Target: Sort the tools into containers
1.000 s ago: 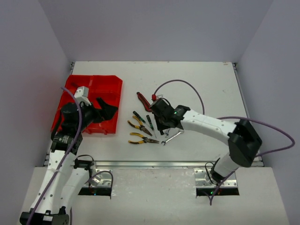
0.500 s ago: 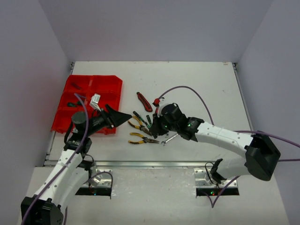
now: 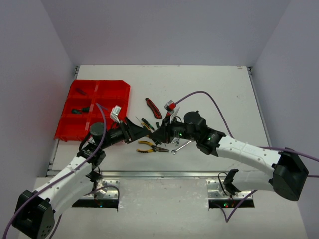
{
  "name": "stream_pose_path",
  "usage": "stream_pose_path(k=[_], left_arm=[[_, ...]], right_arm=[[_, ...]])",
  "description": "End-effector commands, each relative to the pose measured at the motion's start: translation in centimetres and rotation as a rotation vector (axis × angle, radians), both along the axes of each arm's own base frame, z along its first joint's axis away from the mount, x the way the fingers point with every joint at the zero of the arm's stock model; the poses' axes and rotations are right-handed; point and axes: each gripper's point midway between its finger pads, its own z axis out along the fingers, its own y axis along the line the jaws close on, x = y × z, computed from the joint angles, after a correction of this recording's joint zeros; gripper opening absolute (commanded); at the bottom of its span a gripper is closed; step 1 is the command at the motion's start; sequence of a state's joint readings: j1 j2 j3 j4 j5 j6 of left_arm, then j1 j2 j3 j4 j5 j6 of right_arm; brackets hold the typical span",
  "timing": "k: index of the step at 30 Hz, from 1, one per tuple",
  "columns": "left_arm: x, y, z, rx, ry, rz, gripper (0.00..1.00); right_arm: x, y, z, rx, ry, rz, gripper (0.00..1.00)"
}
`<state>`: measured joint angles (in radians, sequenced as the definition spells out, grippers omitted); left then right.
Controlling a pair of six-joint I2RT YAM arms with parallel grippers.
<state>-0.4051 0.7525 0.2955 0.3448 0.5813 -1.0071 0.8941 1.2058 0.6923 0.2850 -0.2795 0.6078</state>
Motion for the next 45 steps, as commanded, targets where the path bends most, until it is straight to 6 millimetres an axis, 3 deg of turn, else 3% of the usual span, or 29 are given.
stream_pose_path(k=[1, 5, 8, 12, 14, 15, 16, 17, 18, 19, 20, 23, 26, 28, 29, 32, 37, 45], left_arm=[[0.2, -1.0, 3.9, -0.078, -0.118, -0.02, 0.64], [0.5, -0.8, 4.1, -0.063, -0.128, 0.004, 0.37], [0.6, -0.6, 3.9, -0.05, -0.125, 0.015, 0.25], [0.7, -0.5, 4.0, -0.043, -0.133, 0.026, 0.0], [1.0, -0.4, 4.1, -0.032, -0.135, 0.035, 0.0], [1.5, -0.2, 4.3, -0.012, -0.149, 0.06, 0.0], [2.3, 0.2, 4.6, 0.021, -0.16, 0.103, 0.0], [3.2, 1.0, 3.7, 0.09, -0.116, 0.164, 0.0], [3.7, 1.3, 4.6, 0.118, -0.137, 0.188, 0.0], [4.9, 2.9, 3.7, 0.206, -0.088, 0.294, 0.0], [6.4, 5.8, 2.1, 0.332, -0.009, 0.453, 0.0], [8.8, 15.4, 0.4, 0.604, 0.138, 0.89, 0.0], [10.0, 22.9, -0.2, 0.669, 0.268, 1.1, 0.0], [9.6, 29.9, -1.1, 0.706, 0.389, 1.296, 0.0], [9.0, 32.5, -1.5, 0.736, 0.447, 1.383, 0.0], [7.5, 37.4, -2.0, 0.826, 0.575, 1.556, 0.0], [5.4, 42.3, 0.2, 0.974, 0.603, 1.819, 0.0], [6.8, 42.2, -5.0, 0.95, 0.748, 1.777, 0.0]], right_arm=[[-1.2, 1.7, 2.5, 0.114, -0.039, 0.094, 0.0], [-0.9, 1.6, 2.7, 0.123, -0.045, 0.075, 0.0], [-0.9, 1.6, 2.6, 0.124, -0.046, 0.072, 0.0], [-1.1, 1.7, 2.5, 0.134, -0.041, 0.086, 0.0], [-1.3, 1.7, 2.6, 0.14, -0.042, 0.099, 0.02], [-1.4, 1.7, 2.7, 0.139, -0.04, 0.102, 0.11], [-1.4, 1.7, 2.7, 0.136, -0.038, 0.101, 0.3], [-1.1, 1.4, 2.6, 0.129, -0.037, 0.075, 0.77], [-1.0, 1.2, 2.2, 0.114, -0.03, 0.064, 0.97], [-0.4, 0.6, 1.2, 0.062, -0.009, 0.007, 0.98], [0.8, -0.6, 0.1, -0.013, 0.008, -0.086, 0.99], [3.5, -5.1, -2.3, -0.193, 0.015, -0.344, 0.99], [4.0, -9.3, -3.3, -0.262, 0.001, -0.498, 0.99], [3.5, -10.6, -3.4, -0.251, -0.014, -0.516, 0.99], [3.3, -11.3, -3.6, -0.247, -0.022, -0.527, 0.99], [2.8, -13.1, -3.8, -0.236, -0.038, -0.565, 0.99], [1.8, -14.0, -4.9, -0.225, -0.034, -0.546, 0.99], [0.8, -13.4, -5.6, -0.239, -0.037, -0.464, 0.99]])
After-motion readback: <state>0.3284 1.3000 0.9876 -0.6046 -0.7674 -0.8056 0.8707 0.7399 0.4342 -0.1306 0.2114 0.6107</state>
